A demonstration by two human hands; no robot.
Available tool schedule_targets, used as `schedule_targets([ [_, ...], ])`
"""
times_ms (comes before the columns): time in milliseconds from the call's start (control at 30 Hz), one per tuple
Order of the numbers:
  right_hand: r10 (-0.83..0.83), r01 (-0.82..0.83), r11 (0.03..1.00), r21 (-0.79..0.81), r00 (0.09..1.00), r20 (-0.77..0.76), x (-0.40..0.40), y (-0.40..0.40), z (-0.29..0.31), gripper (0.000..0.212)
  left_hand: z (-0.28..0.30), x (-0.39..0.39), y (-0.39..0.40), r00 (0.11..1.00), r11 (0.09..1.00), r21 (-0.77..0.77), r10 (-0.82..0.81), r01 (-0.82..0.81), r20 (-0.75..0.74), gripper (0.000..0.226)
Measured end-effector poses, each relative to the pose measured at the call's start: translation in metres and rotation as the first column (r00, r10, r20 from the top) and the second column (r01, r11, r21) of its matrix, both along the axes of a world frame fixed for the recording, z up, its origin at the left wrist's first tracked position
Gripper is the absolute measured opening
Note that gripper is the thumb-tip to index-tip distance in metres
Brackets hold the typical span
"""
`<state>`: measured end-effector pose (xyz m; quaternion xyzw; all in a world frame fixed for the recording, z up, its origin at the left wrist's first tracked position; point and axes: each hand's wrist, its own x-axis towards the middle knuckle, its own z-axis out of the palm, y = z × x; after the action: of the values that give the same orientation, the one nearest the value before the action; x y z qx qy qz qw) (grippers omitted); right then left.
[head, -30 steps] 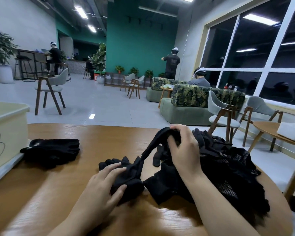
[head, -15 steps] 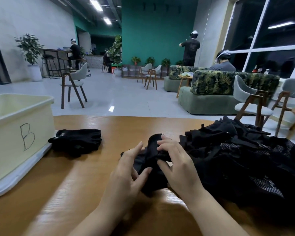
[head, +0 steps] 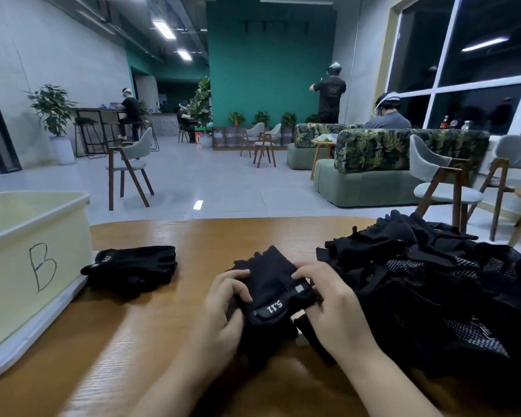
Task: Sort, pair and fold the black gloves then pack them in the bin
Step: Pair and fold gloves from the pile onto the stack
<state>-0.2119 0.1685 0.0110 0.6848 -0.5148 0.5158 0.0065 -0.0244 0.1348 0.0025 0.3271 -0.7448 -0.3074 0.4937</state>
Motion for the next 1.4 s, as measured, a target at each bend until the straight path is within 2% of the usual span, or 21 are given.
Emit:
schedule_targets([
  [100,0.135,-0.145,0.973,0.177,0.989,0.066,0.008,0.0,-0.003,0.048,-0.011,0.008,-0.007,0.991,0.999,0.049,0.004,-0.01,0.133,0.05],
  [167,0.177,-0.182,0.946,0.267,0.983,0.042,0.01,-0.001,-0.008,0.048,-0.015,0.012,-0.011,0.977,0.994,0.069,0.069,-0.084,0.201,0.049],
  [233,0.172,-0.145,0.922,0.36,0.984,-0.045,0.01,-0.002,-0.012,0.043,-0.018,0.016,-0.014,0.961,0.981,0.098,0.138,-0.165,0.238,0.041],
  [333,0.167,-0.091,0.868,0.488,0.979,-0.116,0.007,-0.002,-0.016,0.042,-0.015,0.016,-0.009,0.957,0.977,0.11,0.15,-0.182,0.247,0.033],
  [433,0.156,-0.065,0.853,0.518,0.979,-0.134,0.007,-0.001,-0.015,0.049,-0.012,0.014,0.0,0.958,0.989,0.06,0.117,-0.137,0.263,0.007],
  [500,0.151,-0.061,0.86,0.507,0.979,-0.138,0.008,-0.001,-0.014,0.052,-0.01,0.014,0.004,0.954,0.992,0.07,0.082,-0.106,0.289,0.037],
  [567,0.14,-0.049,0.863,0.503,0.98,-0.144,0.009,-0.002,-0.014,0.054,-0.01,0.013,0.008,0.913,0.995,0.055,0.059,-0.089,0.404,0.062],
  [633,0.12,-0.034,0.875,0.483,0.982,-0.148,0.01,-0.003,-0.014,0.053,-0.011,0.011,0.01,0.813,0.995,-0.021,0.09,-0.095,0.576,0.066],
  [700,0.083,-0.013,0.896,0.444,0.987,-0.137,0.01,-0.003,-0.014,0.052,-0.012,0.01,0.011,0.751,0.989,-0.07,0.143,-0.129,0.645,0.052],
  [833,0.025,0.014,0.901,0.434,0.996,-0.084,0.012,-0.002,-0.012,0.046,-0.015,0.012,0.007,0.822,0.985,-0.07,0.169,-0.157,0.544,0.032],
  [967,0.076,-0.029,0.91,0.414,0.992,-0.098,0.016,-0.002,-0.015,0.036,-0.017,0.015,0.002,0.874,0.98,-0.046,0.192,-0.192,0.446,0.042],
  [1100,0.055,-0.008,0.947,0.321,0.989,-0.137,0.013,-0.007,-0.02,0.02,-0.017,0.018,-0.002,0.875,0.981,-0.028,0.182,-0.19,0.449,0.055],
  [1233,-0.031,0.062,0.97,0.236,0.991,-0.131,0.01,-0.01,-0.022,0.02,-0.018,0.019,-0.003,0.865,0.978,-0.039,0.201,-0.207,0.46,0.059],
  [1400,-0.075,0.166,0.939,0.301,0.954,-0.29,0.012,-0.009,-0.023,0.027,-0.015,0.019,-0.003,0.859,0.96,0.014,0.244,-0.279,0.449,0.05],
])
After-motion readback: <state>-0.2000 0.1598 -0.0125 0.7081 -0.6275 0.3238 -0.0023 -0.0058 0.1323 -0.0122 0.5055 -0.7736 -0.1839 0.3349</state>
